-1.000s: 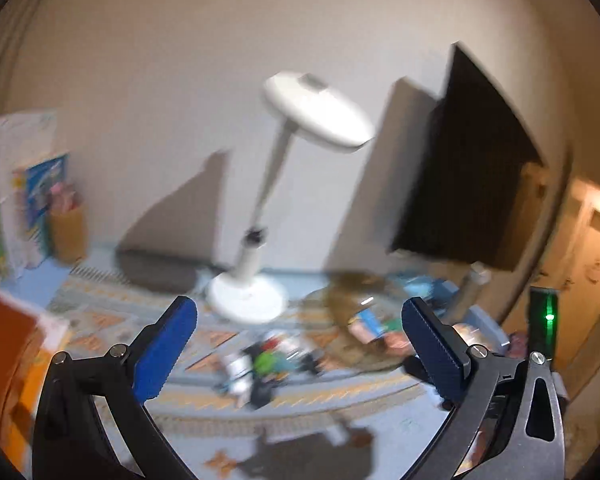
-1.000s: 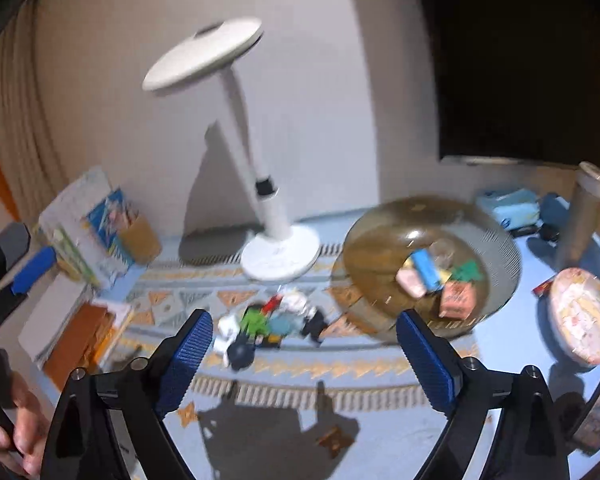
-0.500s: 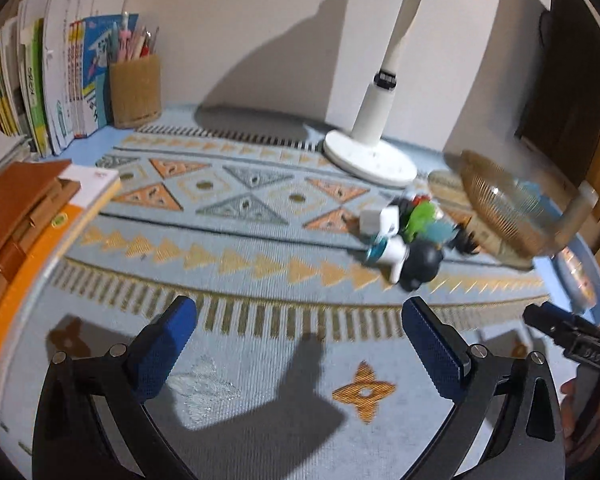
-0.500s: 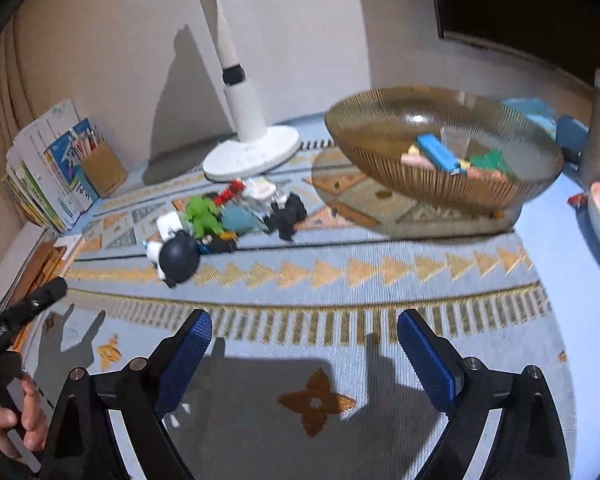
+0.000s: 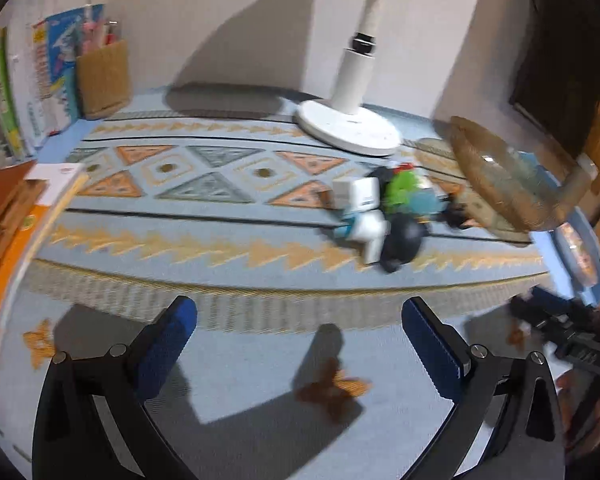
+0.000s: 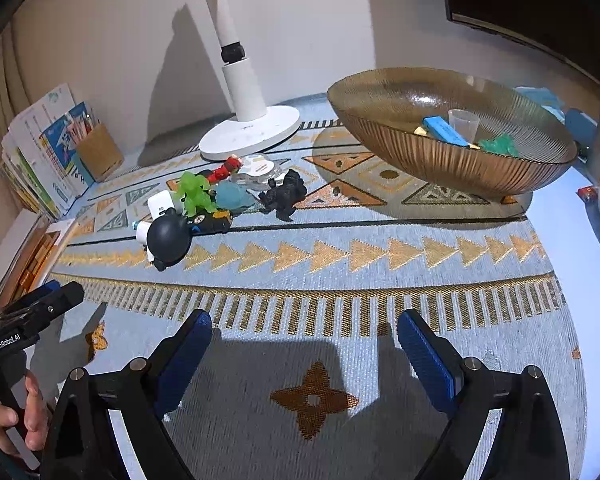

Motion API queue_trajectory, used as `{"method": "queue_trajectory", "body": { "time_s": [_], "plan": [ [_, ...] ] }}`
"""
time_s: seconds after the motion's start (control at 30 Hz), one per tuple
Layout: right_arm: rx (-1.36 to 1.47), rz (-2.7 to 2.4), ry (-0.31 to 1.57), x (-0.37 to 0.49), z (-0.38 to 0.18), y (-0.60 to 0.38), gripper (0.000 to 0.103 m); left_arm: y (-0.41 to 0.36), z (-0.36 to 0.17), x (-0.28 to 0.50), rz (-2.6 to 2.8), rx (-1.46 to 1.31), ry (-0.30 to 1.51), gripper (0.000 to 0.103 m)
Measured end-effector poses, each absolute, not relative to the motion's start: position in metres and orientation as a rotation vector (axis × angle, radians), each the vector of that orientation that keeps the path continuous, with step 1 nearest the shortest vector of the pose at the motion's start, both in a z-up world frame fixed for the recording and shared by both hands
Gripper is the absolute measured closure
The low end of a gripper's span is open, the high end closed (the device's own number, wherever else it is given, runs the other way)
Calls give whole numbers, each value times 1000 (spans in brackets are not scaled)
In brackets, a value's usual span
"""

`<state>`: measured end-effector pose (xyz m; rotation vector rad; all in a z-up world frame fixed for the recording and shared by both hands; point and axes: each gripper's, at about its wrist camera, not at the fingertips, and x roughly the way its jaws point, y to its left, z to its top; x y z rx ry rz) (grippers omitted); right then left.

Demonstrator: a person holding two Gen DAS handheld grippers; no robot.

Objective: Organize rigid objects
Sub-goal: 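Grasp the white-and-black round toy with the left tool while the right tool grasps the black monster figure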

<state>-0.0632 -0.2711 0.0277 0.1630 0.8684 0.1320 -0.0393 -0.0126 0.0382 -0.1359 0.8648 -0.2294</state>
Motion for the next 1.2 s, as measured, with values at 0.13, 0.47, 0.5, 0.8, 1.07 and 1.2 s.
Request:
{"method": "queue_trajectory", "body": {
  "time_s": [0.13, 0.47, 0.5, 0.8, 1.07, 1.2],
  "plan": [
    [234, 142, 895, -58, 24, -283, 10, -50, 46, -19, -269, -95, 884, 1],
    [169, 151, 1004, -25, 51, -289, 10, -97, 30, 27, -175, 50, 911, 1],
    [149, 149, 996, -19, 54, -286, 10, -95, 29, 27, -165, 59, 909, 1],
    [119, 199, 964, 38, 37, -251, 41, -48, 37, -3, -249, 6, 897, 0],
    [154, 173, 967, 55, 28, -248, 41, 7, 30, -9, -224, -102, 972, 1],
    [173, 168, 960, 57, 28, -252, 42, 1, 37, -6, -376, -262, 964, 1]
  ]
}}
